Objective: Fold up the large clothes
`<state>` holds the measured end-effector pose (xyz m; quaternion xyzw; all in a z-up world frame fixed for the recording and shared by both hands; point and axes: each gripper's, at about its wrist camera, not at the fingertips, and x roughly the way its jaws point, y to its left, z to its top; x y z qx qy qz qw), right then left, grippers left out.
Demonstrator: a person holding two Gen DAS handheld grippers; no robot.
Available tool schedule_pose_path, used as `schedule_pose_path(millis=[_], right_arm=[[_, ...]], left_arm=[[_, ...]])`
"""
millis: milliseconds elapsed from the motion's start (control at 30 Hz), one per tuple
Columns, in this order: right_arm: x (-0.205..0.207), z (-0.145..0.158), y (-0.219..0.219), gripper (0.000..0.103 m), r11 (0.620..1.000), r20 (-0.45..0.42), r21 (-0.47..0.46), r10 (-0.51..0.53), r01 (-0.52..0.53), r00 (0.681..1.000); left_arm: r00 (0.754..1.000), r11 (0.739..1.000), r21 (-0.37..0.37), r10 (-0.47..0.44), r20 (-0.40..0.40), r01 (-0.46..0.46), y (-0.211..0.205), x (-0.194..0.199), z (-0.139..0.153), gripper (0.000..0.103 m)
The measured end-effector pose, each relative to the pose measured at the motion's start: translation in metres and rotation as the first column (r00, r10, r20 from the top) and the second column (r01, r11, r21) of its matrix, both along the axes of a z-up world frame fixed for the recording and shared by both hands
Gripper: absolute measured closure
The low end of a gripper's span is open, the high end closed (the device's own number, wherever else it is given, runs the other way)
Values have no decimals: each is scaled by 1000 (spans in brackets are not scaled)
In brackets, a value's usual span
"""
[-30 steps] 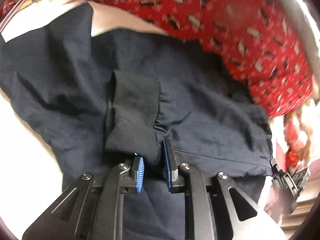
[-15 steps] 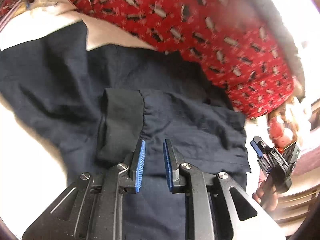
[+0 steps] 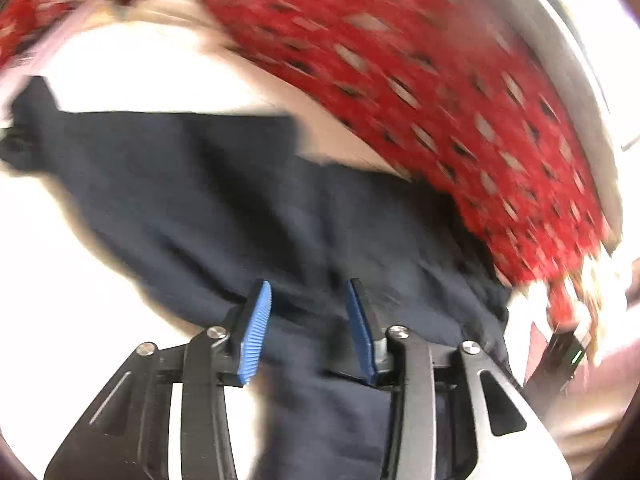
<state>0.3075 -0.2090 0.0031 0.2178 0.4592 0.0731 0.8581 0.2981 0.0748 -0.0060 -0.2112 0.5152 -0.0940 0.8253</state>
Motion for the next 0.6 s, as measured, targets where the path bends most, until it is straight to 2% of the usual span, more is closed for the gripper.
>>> schedule_pose_path(millis=[33,67,100,200,333,433,500,533,567,600], right_arm=[[-2,-11,10,59,1000,-33,-21,0,-1,999],[-4,-15,19,58,999,-11,-52,-11,10,1000],[-13,-15,25,55,997,67,-76,-19,24,998],[-19,-17,34,50,994,104,-103,-20,31,994],[-24,-19,32,43,990,114,-142,5,11,994],[-19,-17,42,40,982,115,-188,21,0,993],[-26,-20,41,37,978,114,-208,32,-8,993],[-24,-20,43,36,976,113,-216,36,-11,993],[-23,-20,44,36,975,112,-221,38,-13,993],[-23,-20,45,35,975,113,-224,39,-13,993]], left_arm=[[999,999,7,38,-6,-38,22,5,1,65],[997,997,12,72,-12,-72,40,8,1,65],[992,992,20,123,-22,-123,64,13,-1,65],[969,972,48,235,-74,-232,115,31,-13,63],[943,951,67,309,-126,-303,142,63,-30,63],[939,956,72,293,-182,-284,137,88,-48,60],[922,951,124,306,-236,-284,138,96,-63,60],[917,947,134,316,-244,-290,143,97,-64,70],[920,945,138,322,-222,-297,146,92,-62,91],[929,946,137,316,-191,-293,148,85,-57,96]])
